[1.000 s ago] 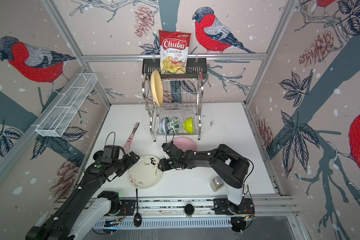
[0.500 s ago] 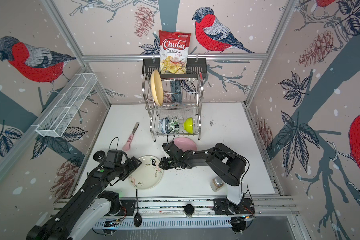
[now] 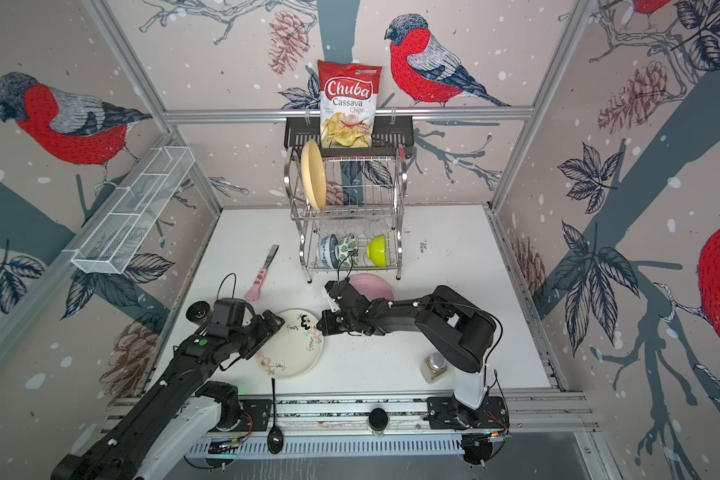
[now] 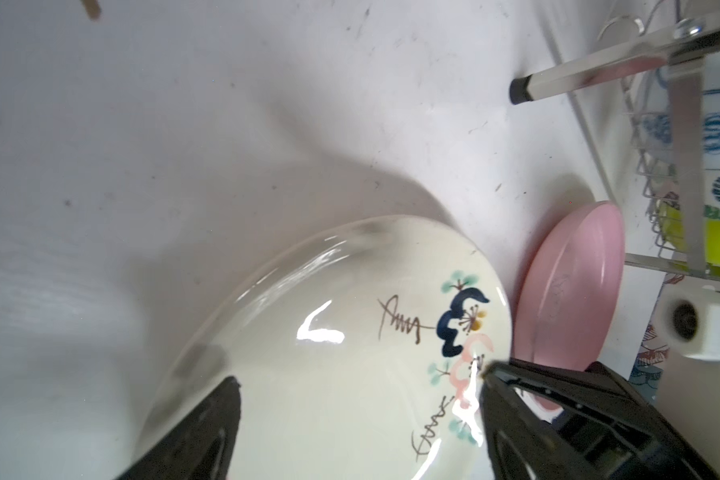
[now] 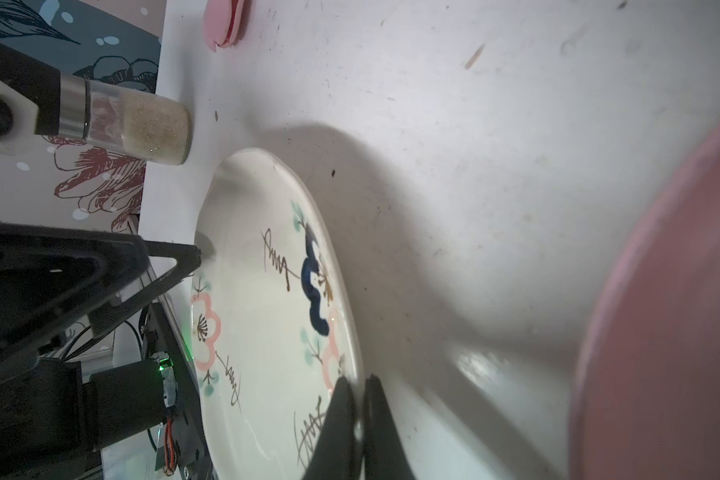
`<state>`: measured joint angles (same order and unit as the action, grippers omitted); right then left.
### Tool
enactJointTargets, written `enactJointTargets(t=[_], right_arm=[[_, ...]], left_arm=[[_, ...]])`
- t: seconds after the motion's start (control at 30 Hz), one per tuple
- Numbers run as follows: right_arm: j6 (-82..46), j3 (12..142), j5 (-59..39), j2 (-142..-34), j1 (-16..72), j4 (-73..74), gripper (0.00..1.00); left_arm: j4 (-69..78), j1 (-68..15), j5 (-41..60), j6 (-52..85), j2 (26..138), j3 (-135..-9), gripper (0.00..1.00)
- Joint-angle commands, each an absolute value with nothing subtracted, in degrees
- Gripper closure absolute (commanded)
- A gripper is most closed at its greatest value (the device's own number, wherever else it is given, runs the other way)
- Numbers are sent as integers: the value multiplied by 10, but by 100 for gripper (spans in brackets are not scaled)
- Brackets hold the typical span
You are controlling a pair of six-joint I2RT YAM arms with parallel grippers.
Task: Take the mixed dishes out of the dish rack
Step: 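Grip the white plate rim with the right gripper beside the left gripper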
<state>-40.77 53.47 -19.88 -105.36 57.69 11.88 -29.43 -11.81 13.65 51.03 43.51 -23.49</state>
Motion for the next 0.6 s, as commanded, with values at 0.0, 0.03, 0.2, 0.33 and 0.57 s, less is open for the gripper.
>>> enactJointTargets(t=[0.0, 0.03, 0.2, 0.33, 0.57], right_arm=[[-401, 538, -190, -1042, 574, 124, 100], [-401, 536, -189, -1040, 572, 126, 100], [-413, 522, -185, -1029, 556, 145, 100], [-414, 521, -182, -1024, 549, 148, 100], [-416, 520, -180, -1023, 545, 149, 100]], left_arm=[[-316, -120, 124, 504, 425, -259, 10], [-319, -120, 119, 502, 421, -264, 10], [-337, -120, 96, 493, 410, -283, 7], [-336, -120, 94, 492, 413, -267, 5], [-279, -119, 112, 506, 434, -218, 4]])
